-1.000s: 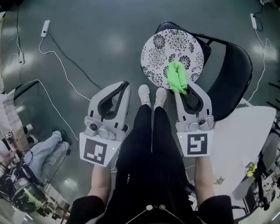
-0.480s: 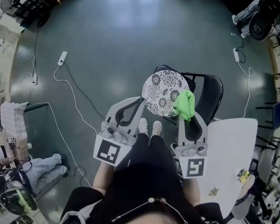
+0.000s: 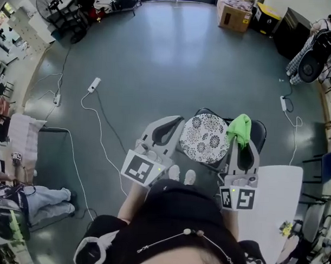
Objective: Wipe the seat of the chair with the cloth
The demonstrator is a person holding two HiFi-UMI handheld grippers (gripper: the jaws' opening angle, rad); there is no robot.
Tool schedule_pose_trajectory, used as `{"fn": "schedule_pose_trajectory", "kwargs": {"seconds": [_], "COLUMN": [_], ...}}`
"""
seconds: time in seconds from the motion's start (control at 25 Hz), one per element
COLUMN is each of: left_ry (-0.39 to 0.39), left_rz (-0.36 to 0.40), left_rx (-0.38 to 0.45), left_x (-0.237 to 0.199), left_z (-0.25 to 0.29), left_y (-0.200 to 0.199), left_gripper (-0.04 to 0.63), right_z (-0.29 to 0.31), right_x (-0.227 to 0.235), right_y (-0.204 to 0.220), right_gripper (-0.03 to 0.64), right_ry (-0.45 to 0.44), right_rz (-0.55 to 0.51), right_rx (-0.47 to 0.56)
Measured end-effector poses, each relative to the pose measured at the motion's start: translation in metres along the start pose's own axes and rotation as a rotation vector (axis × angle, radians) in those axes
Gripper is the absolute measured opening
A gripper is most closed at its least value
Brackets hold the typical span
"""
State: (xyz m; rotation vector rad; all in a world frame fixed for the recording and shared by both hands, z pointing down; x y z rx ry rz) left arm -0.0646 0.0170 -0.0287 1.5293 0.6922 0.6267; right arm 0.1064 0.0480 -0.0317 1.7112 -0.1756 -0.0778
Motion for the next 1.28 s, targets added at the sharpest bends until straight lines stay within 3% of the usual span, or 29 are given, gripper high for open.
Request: {"fn": "schedule_pose_trajectory", "kwargs": {"seconds": [0.4,1.28], "left_ry": [0.071,0.09], "left_rz": [0.023,-0.006], "left_rx": [0.04,0.028], "left_x": [0.016,0.02], "left_z": [-0.001,0.015], "left_y": [-0.018,-0.017], "left_gripper": [0.005,0.005], "right_z": [-0.01,0.006], "right_x": [-0.02,-0.031], "right_y": [-0.018,-0.025], "right_gripper": [0.08,0.081], "right_ry": [-0.018,-0.071], "right_rz": [-0.042,-0.107], "right_rx": [0.044,0.054]}}
Point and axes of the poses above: the fingertips, and each gripper's own axes: z forward along the fingers, x to its right, y out of its underside, the point moved 1 cm from there along -z, backward along the fingers, and after that the axes turned 8 degrees about y, right-handed, at the moved point
